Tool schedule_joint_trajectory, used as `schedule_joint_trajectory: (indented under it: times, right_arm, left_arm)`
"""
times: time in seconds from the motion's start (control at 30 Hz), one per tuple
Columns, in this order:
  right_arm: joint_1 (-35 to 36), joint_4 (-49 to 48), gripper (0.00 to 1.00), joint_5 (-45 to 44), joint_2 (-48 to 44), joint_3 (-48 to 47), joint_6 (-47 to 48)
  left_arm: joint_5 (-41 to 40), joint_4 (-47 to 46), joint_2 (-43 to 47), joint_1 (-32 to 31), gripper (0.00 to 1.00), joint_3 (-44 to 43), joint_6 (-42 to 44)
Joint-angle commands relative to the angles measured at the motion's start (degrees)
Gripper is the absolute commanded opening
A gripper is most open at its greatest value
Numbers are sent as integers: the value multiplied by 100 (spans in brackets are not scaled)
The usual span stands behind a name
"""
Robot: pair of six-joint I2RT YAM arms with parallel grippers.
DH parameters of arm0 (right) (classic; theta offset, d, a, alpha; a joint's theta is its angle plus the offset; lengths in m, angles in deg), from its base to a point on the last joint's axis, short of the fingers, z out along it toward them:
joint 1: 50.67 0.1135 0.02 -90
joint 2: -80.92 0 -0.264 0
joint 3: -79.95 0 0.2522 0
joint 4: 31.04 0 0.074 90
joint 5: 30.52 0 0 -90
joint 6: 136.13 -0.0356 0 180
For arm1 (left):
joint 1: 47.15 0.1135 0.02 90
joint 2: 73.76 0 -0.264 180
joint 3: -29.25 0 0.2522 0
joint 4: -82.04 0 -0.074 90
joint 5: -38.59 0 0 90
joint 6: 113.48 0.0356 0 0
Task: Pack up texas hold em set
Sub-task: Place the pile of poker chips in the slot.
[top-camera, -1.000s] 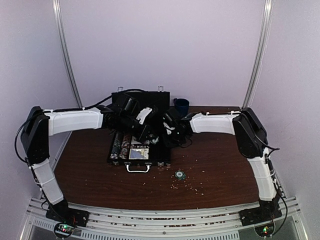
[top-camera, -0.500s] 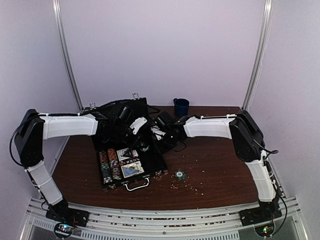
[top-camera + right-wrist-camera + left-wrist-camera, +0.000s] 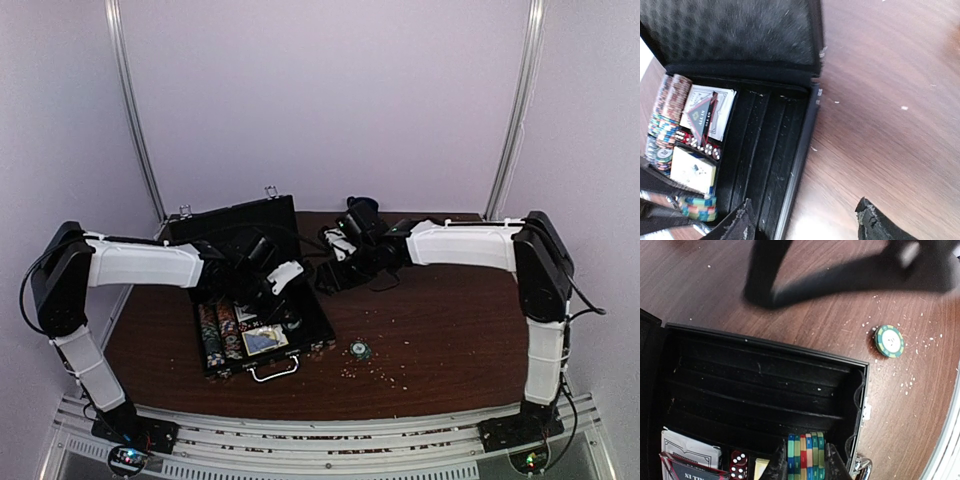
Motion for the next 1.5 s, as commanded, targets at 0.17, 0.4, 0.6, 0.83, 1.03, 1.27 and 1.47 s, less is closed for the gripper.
schedule_joint_trajectory:
  times: [0.17,0.4,0.6,0.83,1.03,1.27,1.47]
  right_arm:
    - [-291,-891,71,-416,-1407,1531,-677]
    - [-389,-1025,71,-471,-1864,2094,-884]
    - [-426,-1110,71,-535,-2155,2337,-1012]
    - [-449,-1136,71,-561,-2358,2524,-1071]
    - [-454,-1075,71,-517,-2450,2587,-1105]
    - [-460,-1052,71,-550,-2652,2816,-1124]
    - [-487,-1045,71,-582,-2812,2966,-1123]
  left_arm:
    - [-633,-334,34,-449,0,172,-114]
    - [-839,-535,-74,-629,0,304,-174]
    - [-1152,-614,-231,-851,0,377,-286]
    - [-1837,-838,-119,-998,0,557,-357]
    - [-1068,-758,-336,-1011,0,383,-354]
    - [-459,-794,-307,-1033,7,570,-858]
    - [-226,-776,-300,-1033,20,674,-1109]
